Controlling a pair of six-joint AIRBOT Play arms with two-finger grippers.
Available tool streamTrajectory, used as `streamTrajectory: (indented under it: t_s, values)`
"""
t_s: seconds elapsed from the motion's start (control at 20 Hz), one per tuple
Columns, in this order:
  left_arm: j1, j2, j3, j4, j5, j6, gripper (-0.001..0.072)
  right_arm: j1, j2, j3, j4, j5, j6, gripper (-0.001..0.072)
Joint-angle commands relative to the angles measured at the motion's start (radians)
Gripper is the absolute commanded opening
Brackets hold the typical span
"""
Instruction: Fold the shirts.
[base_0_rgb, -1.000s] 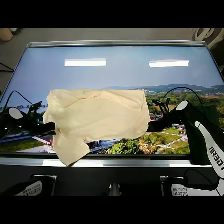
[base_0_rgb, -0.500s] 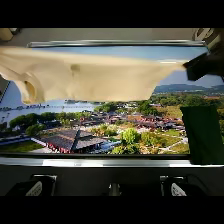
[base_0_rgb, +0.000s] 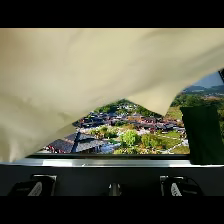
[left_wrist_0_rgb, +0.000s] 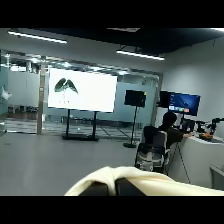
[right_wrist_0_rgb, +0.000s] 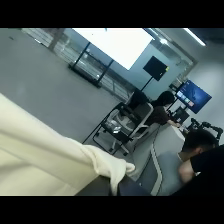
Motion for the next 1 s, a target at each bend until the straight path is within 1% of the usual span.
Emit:
streamTrajectory:
  t_s: [0.0,0.05,0.1,0.15,0.2,0.25,0.3,0.4,0.5,0.55,0.65,0.8,0.95]
  values:
    - [0.000,-0.040,0.008,0.003,-0.089,-0.035,0.0024,-0.001,-0.009,0.008,-0.052,0.121,0.039,0.0016]
    - [0.000,-0.065,0.008,0.003,-0.143,-0.054,0.0024,-0.001,-0.033,0.008,-0.060,0.186,0.049,0.0016]
    - [0.000,-0.097,0.007,0.000,-0.215,-0.063,0.0024,-0.001,-0.071,0.006,-0.067,0.292,0.061,0.0016]
    - [0.000,-0.127,-0.009,-0.004,-0.295,-0.061,0.0024,-0.001,-0.128,0.006,-0.074,0.427,0.069,0.0016]
    - [0.000,-0.156,-0.049,-0.004,-0.360,-0.045,0.0025,-0.001,-0.189,0.002,-0.084,0.539,0.073,0.0016]
    - [0.000,-0.183,-0.119,-0.004,-0.413,-0.019,0.0025,-0.001,-0.257,-0.017,-0.087,0.607,0.062,0.0016]
    - [-0.001,-0.208,-0.206,-0.004,-0.431,-0.003,0.0026,-0.001,-0.315,-0.050,-0.085,0.620,0.058,0.0016]
    - [-0.014,-0.251,-0.435,-0.004,-0.378,0.054,0.0026,0.000,-0.428,-0.159,-0.086,0.577,0.055,0.0016]
    - [-0.037,-0.299,-0.674,-0.004,-0.219,0.095,0.0026,0.000,-0.539,-0.275,-0.082,0.515,0.052,0.0016]
    - [-0.050,-0.332,-0.780,-0.005,-0.114,0.118,0.0026,0.000,-0.594,-0.319,-0.078,0.461,0.065,0.0016]
    - [-0.074,-0.418,-0.905,-0.010,0.038,0.146,0.0025,0.006,-0.700,-0.340,-0.077,0.344,0.096,0.0016]
    - [-0.103,-0.563,-0.913,-0.036,0.147,0.178,0.0025,0.063,-0.831,-0.340,-0.082,0.120,0.097,0.0016]
    - [-0.119,-0.656,-0.850,-0.039,0.314,0.190,0.0025,0.102,-0.903,-0.340,-0.096,-0.140,0.101,0.0016]
